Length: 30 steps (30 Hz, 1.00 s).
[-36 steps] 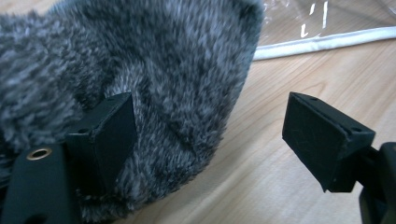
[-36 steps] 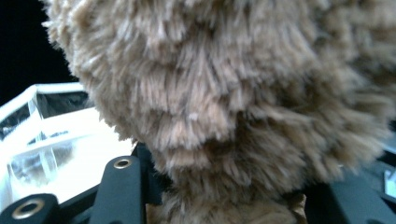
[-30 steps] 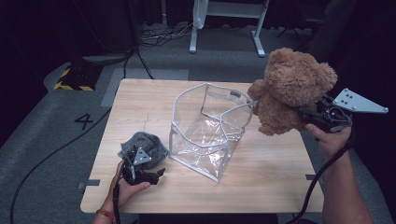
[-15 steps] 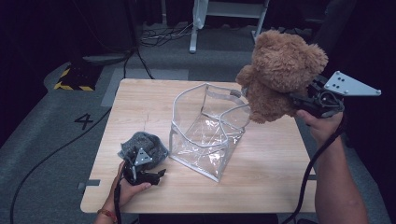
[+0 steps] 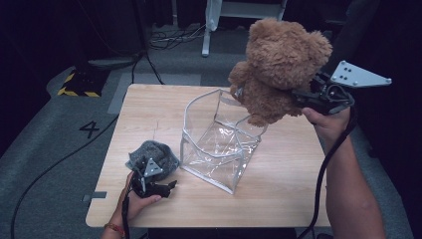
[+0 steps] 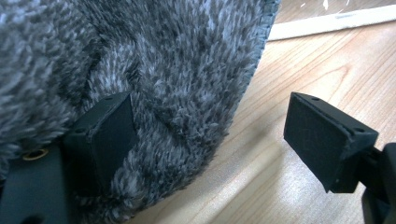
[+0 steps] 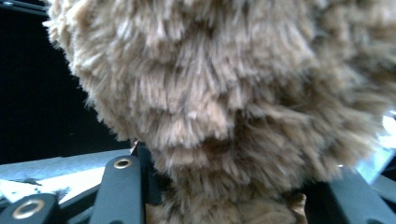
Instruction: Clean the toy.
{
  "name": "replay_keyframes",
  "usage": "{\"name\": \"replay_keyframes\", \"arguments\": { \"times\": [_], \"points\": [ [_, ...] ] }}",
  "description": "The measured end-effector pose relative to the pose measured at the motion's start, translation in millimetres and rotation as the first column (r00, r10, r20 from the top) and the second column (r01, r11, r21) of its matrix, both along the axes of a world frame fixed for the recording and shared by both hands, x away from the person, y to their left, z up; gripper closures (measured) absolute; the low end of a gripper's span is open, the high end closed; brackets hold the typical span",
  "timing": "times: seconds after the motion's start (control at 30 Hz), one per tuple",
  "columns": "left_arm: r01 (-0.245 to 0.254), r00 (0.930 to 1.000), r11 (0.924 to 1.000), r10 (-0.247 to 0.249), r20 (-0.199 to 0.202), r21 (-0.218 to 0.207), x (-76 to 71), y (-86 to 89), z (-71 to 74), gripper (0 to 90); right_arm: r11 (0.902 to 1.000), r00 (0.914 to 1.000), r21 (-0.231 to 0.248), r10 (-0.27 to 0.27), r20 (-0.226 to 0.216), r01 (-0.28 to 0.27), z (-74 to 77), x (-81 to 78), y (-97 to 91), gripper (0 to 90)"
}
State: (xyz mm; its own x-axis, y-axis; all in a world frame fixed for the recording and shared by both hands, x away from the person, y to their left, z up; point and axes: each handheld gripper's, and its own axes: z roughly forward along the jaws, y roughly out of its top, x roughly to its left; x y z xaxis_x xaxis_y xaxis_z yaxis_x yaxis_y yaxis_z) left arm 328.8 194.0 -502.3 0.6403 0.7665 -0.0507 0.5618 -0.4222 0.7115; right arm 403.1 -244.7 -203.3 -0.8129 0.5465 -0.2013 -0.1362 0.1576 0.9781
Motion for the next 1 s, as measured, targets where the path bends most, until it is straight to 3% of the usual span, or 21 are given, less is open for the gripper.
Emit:
{"name": "replay_keyframes", "arguments": {
  "times": [0.33, 0.7, 1.0],
  "points": [
    [0.001, 1.0, 1.0, -0.001, 0.0, -0.002, 0.2, 0.4, 0.0, 16.8, 0.9899, 0.9911, -0.051, 0.131, -0.02, -0.132, -7.5, 2.8, 52.5, 49.8],
    [0.001, 1.0, 1.0, -0.001, -0.001, -0.001, 0.2, 0.3, 0.0, 16.7, 0.9612, 0.9657, -0.104, 0.249, -0.074, -0.255, -23.9, 9.1, 93.7, 49.3],
    [0.002, 1.0, 1.0, -0.002, 0.0, -0.001, 0.1, 0.0, -0.1, 16.7, 0.9385, 0.9486, -0.151, 0.295, -0.114, -0.31, -33.4, 15.4, 113.3, 49.0]
  ]
}}
